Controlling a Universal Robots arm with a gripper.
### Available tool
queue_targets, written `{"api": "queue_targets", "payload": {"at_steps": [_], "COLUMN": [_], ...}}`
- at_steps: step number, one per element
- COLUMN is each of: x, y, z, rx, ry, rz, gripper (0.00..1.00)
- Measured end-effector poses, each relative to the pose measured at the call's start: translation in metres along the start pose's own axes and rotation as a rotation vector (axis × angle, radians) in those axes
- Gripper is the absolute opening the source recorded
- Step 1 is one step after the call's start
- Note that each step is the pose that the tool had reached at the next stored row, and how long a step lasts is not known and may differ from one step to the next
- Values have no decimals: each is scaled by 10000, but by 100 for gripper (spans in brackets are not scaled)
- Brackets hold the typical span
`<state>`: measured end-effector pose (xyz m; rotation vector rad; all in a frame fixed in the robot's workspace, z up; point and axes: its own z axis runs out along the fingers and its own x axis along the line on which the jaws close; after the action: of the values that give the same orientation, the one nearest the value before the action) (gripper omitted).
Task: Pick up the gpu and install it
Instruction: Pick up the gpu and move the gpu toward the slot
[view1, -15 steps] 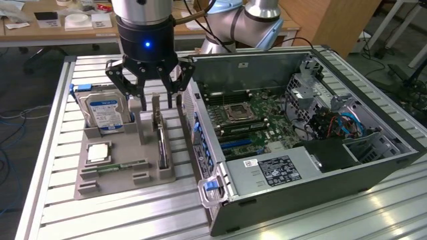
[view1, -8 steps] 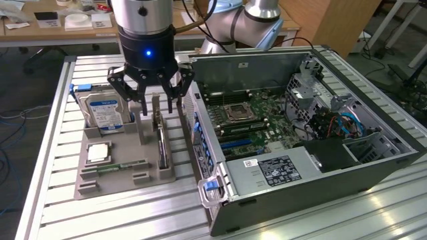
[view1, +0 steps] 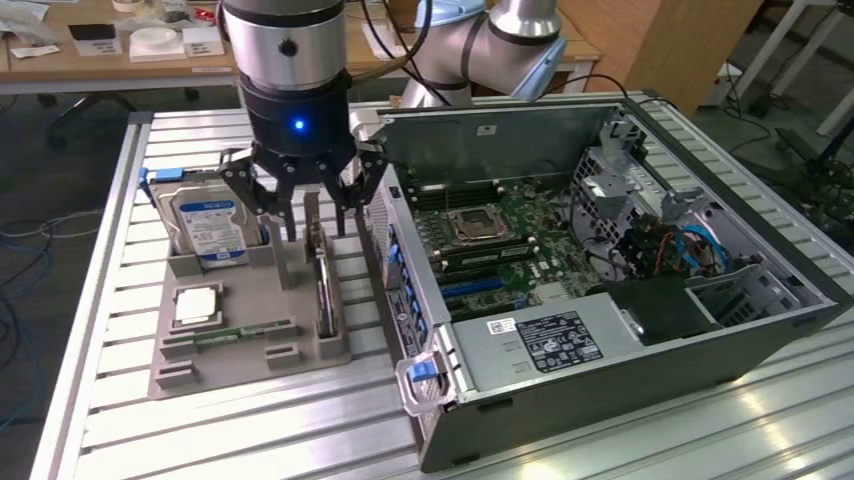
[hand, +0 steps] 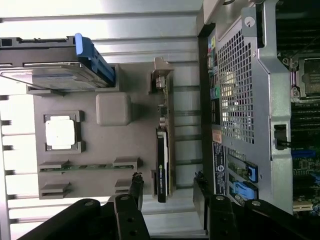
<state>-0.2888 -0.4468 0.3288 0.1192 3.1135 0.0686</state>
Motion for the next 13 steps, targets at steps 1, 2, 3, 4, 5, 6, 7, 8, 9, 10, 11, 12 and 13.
{"api": "queue_targets", "payload": {"at_steps": [1, 2, 3, 4, 5, 6, 7, 8, 9, 10, 11, 12, 13], "x": [0, 1, 1, 1, 1, 1, 1, 1, 1, 1, 1, 1, 1], "y": [-1, -2, -2, -3, -2, -3, -3, -3, -3, -3, -3, -3, -3], "z": [18, 36, 51, 60, 61, 61, 60, 61, 61, 62, 62, 62, 61], "rx": [0, 0, 0, -1, 1, 1, 2, 0, 0, 0, 0, 0, 0], "ry": [0, 0, 0, -1, 1, 1, 1, 0, 0, -1, -1, 0, 0], "rz": [0, 0, 0, 0, 0, 0, 0, 0, 0, 0, 0, 0, 0], "gripper": [53, 53, 53, 53, 53, 53, 53, 53, 53, 53, 53, 53, 53]}}
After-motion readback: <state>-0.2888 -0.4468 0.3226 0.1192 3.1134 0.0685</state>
